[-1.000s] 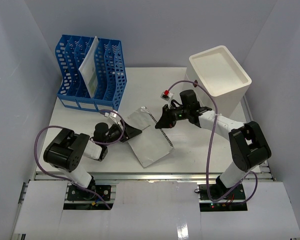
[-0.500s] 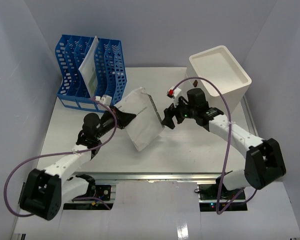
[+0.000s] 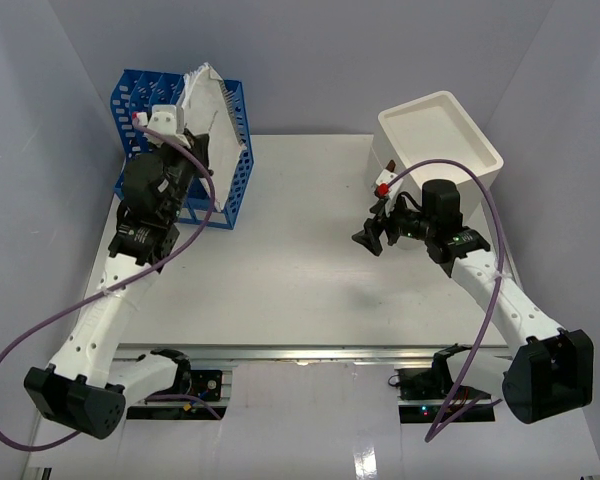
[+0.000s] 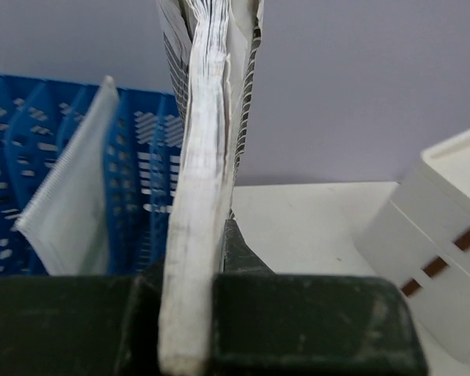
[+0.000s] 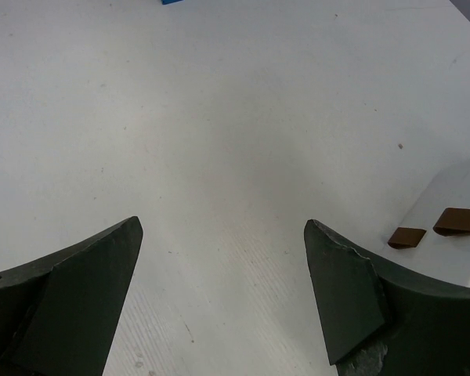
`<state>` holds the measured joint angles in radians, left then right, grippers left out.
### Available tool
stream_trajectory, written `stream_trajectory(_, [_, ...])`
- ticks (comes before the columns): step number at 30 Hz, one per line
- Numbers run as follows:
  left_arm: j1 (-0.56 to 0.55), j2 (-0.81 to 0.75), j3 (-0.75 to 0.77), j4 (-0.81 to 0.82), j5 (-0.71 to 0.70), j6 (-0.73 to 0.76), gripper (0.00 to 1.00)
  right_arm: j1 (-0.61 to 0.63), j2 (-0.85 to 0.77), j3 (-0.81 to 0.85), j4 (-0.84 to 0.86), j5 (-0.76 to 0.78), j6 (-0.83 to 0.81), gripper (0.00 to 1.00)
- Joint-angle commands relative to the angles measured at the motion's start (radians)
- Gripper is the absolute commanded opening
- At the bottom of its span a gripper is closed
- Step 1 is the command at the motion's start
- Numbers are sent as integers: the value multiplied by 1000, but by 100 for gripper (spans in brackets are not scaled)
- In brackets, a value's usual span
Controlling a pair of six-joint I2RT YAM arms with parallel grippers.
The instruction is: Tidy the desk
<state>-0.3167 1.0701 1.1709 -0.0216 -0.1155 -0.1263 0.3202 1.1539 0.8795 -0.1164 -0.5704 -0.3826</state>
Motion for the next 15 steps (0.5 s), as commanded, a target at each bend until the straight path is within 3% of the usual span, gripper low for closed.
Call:
stream_trajectory(1, [76, 93, 173, 13, -89, 166, 0, -25, 2, 1, 18, -94, -20, 90])
stream_trajectory(7, [199, 223, 268, 135, -28, 159, 0, -44, 11, -5, 18, -119, -20, 90])
stream_trajectory(15, [223, 348, 297, 173, 33, 146, 0, -50, 29, -5, 15, -106, -31, 90])
